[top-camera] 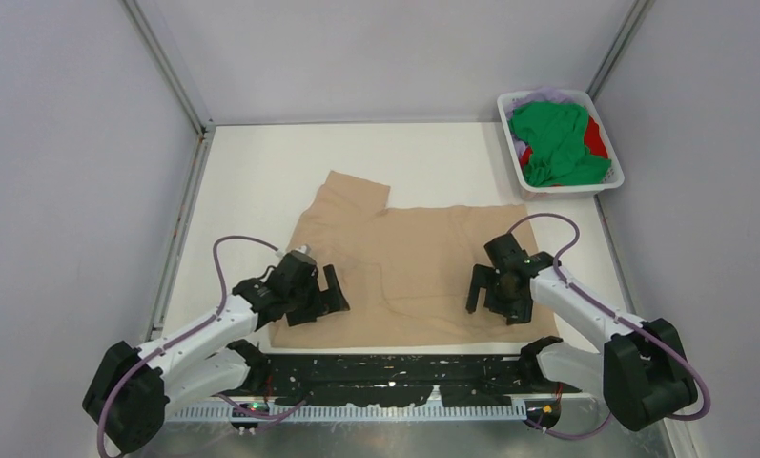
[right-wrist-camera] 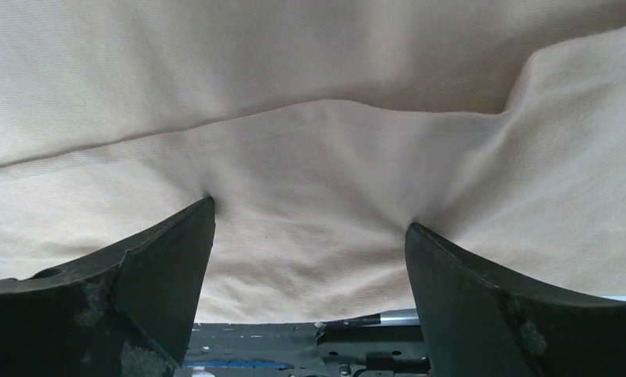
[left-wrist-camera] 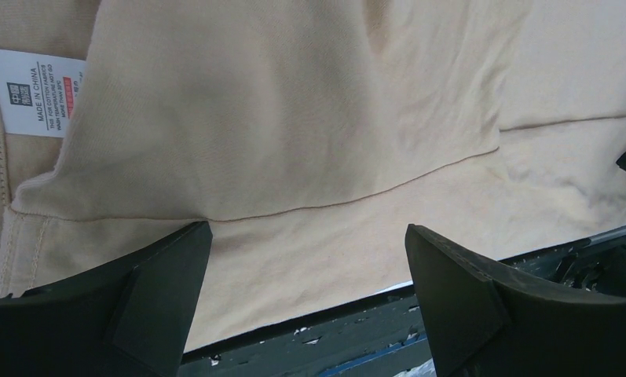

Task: Fold and stack the t-shirts
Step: Fold the flattened tshirt in 1/3 of the way, then grab the side of the flattened tshirt furthest away from the robot with both arms

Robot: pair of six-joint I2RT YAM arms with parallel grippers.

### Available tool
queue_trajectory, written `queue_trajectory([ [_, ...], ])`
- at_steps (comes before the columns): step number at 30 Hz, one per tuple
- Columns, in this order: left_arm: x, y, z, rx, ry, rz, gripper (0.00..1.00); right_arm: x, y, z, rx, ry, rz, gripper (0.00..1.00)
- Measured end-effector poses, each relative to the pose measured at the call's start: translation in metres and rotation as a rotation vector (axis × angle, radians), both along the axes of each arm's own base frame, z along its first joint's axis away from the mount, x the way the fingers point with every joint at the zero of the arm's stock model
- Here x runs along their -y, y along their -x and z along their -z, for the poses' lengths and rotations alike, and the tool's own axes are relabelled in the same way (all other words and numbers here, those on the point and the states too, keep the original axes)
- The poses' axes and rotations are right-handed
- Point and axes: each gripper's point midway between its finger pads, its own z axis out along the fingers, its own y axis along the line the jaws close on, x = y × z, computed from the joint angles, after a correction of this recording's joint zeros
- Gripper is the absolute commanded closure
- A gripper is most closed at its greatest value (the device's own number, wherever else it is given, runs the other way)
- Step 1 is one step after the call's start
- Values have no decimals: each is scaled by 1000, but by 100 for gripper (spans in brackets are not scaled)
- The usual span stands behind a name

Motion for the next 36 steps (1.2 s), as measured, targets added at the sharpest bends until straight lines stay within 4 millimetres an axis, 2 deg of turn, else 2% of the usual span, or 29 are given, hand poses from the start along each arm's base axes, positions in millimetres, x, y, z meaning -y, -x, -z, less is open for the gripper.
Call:
queue_trajectory([
  [6,-9,15,-1,16,28,-18,0,-6,16,-1,-24,-28,20,5],
  [12,-15,22,-5,42,46,-26,1,-7,27,-5,-31,-51,54,5],
  [16,-16,20,-12,62,40,-18,0,-10,21,-16,39,-85,68,5],
  [20,-10,-1,-47,159,55,-22,0,-12,-1,-38,165,-104,73,5],
  [24,-6,-32,-90,267,40,-40,0,-19,-42,-80,354,-130,69,4],
  [27,-8,-65,-112,301,8,-72,0,-17,-70,-108,495,-117,81,5],
  [29,-12,-99,-125,322,-5,-106,0,-13,-79,-115,541,-101,94,5],
  [32,-20,-155,-125,301,-55,-128,0,-6,-92,-121,597,-76,116,5],
  [34,-21,-195,-127,286,-86,-105,0,0,-102,-126,632,-68,136,4],
  [36,-18,-244,-133,301,-111,-74,0,7,-112,-128,659,-59,157,5],
])
